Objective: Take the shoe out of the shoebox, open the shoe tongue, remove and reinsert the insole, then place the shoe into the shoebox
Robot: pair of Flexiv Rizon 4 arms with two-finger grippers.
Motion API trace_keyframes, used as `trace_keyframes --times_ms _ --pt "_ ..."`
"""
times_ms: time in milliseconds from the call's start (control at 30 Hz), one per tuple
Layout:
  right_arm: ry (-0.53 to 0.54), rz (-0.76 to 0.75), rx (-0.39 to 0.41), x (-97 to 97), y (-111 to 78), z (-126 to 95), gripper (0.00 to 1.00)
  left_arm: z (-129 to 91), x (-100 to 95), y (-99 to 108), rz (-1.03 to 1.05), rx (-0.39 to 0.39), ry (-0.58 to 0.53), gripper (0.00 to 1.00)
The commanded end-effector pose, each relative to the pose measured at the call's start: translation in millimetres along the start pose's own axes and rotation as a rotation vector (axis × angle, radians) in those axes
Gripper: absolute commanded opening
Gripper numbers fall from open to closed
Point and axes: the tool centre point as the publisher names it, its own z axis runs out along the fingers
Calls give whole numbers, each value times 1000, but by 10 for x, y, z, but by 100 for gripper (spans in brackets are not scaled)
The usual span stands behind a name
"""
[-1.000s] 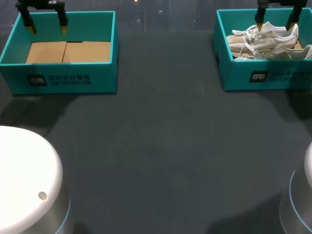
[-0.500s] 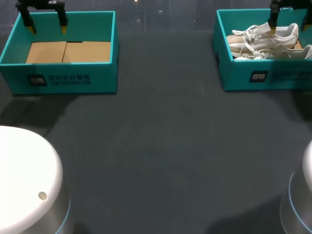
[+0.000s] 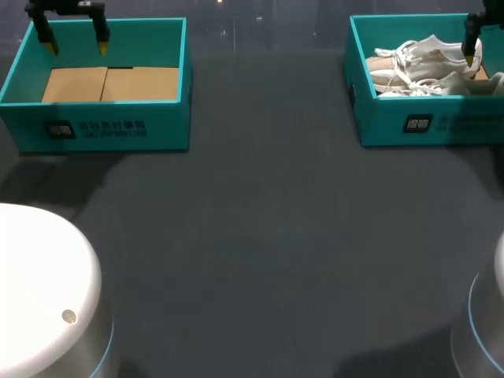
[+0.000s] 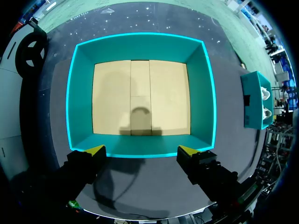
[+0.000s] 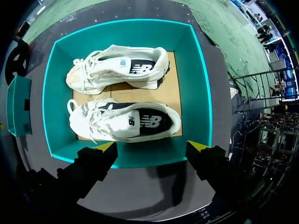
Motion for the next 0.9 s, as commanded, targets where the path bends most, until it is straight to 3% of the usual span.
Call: trace_keyframes --times_ms 33,133,533,700,900 --pt "25 1 10 -161 48 169 95 -4 -1 0 0 0 -1 100" --pt "27 -5 23 -247 75 273 85 -4 -1 0 0 0 -1 100" --pt "33 -33 51 -436 156 605 86 -4 -1 0 0 0 -1 100" --pt "36 -32 65 -502 173 733 93 -4 -1 0 0 0 -1 100" --pt "42 -47 83 -501 166 864 86 -4 -1 0 0 0 -1 100"
